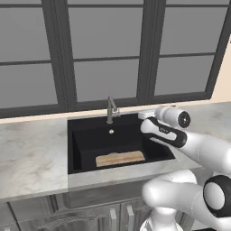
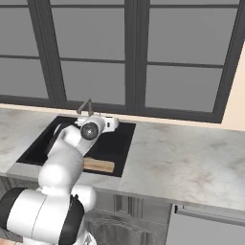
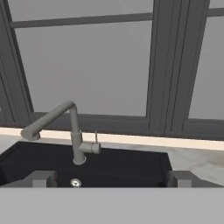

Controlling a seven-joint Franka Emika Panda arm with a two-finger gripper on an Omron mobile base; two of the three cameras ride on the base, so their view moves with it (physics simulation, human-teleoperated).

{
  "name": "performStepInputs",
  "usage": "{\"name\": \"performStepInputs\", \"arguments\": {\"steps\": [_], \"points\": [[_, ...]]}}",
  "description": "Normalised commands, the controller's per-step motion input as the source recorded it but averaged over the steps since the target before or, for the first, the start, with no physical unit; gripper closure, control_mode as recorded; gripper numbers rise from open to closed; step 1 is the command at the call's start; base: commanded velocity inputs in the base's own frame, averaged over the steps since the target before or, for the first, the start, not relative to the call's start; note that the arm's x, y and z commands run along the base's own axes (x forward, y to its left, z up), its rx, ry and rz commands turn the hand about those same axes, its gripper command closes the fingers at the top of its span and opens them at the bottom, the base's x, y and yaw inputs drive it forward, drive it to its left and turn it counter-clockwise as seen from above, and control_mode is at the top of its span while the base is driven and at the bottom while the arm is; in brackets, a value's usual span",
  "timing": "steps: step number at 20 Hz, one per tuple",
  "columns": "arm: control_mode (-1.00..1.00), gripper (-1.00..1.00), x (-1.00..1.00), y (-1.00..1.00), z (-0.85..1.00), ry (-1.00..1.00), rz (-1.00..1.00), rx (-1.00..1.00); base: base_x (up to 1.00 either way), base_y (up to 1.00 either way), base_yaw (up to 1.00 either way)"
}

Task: Turn on the sink faucet with hot water and rinse the cutting board for ten seconds, then turn off the faucet. Push the cutting board to reach the water if necessary.

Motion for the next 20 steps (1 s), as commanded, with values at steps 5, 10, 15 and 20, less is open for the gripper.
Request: {"name": "performStepInputs", "arguments": {"steps": [5,10,15,20], "points": [[-1.0,-1.0,0.07,0.16,-0.27,-0.01,0.0,0.0,0.0,0.0,0.0],[-1.0,-1.0,0.0,0.2,-0.2,0.0,0.0,0.0,0.0,0.0,0.0],[-1.0,-1.0,0.11,0.02,-0.01,0.0,0.0,0.0,0.0,0.0,0.0],[-1.0,-1.0,0.38,0.0,-0.1,0.0,0.0,0.01,0.0,0.0,0.0]]}}
